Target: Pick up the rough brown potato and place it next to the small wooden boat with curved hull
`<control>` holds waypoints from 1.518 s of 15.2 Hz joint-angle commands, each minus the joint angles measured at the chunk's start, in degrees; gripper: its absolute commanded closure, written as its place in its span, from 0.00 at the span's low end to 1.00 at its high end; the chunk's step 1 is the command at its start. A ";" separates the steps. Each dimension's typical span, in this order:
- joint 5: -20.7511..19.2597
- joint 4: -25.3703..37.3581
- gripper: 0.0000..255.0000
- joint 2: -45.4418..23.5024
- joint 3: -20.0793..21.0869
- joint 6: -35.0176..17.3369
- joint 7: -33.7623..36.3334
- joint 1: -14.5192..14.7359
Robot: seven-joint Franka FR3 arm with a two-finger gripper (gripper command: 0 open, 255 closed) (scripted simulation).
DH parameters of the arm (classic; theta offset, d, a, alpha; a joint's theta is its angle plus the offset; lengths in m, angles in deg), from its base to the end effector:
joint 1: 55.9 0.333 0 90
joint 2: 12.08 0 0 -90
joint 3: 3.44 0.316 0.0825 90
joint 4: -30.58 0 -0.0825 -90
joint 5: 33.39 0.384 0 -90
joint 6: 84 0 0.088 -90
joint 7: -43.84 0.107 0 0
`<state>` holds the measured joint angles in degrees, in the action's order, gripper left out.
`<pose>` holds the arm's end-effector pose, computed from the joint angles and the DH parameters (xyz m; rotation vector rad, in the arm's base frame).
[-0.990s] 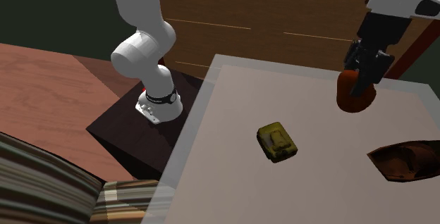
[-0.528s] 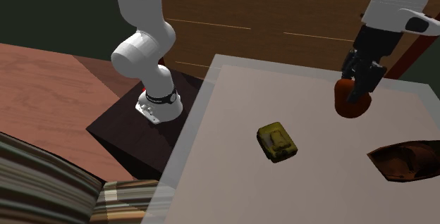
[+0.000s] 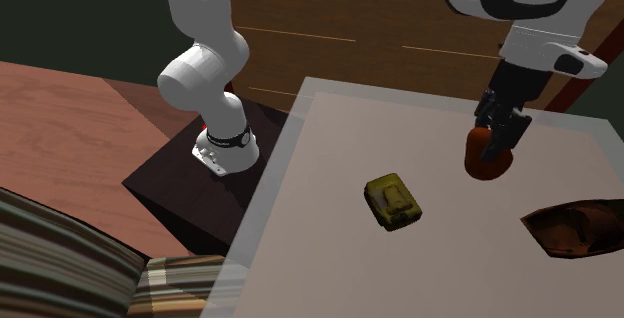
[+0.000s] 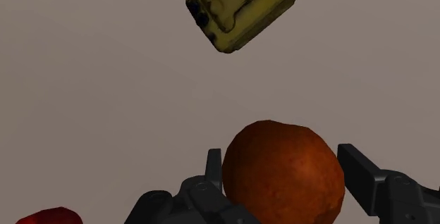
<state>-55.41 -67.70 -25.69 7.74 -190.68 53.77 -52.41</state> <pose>0.6102 0.1210 0.4460 2.7989 0.2900 -0.0196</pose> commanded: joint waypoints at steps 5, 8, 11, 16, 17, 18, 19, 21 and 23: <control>-0.75 -3.12 1.00 -1.10 -0.20 -4.00 1.43 -0.11; -1.19 -4.38 1.00 -1.86 -0.32 -5.89 2.18 -0.12; -1.69 -5.52 1.00 -2.72 -0.45 -7.74 2.96 -0.12; -2.60 -7.15 1.00 -4.34 -0.70 -10.74 4.28 -0.08; -2.79 -7.44 1.00 -4.69 -0.76 -11.33 4.56 -0.06; -3.00 -7.71 1.00 -5.06 -0.82 -11.92 4.83 -0.05; -3.20 -7.97 1.00 -5.43 -0.89 -12.50 5.11 -0.03; -3.62 -8.45 1.00 -6.20 -1.02 -13.64 5.66 0.02; -4.06 -8.88 1.00 -7.01 -1.17 -14.78 6.23 0.07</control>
<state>-59.22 -76.31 -32.12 6.67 -204.79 59.66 -52.37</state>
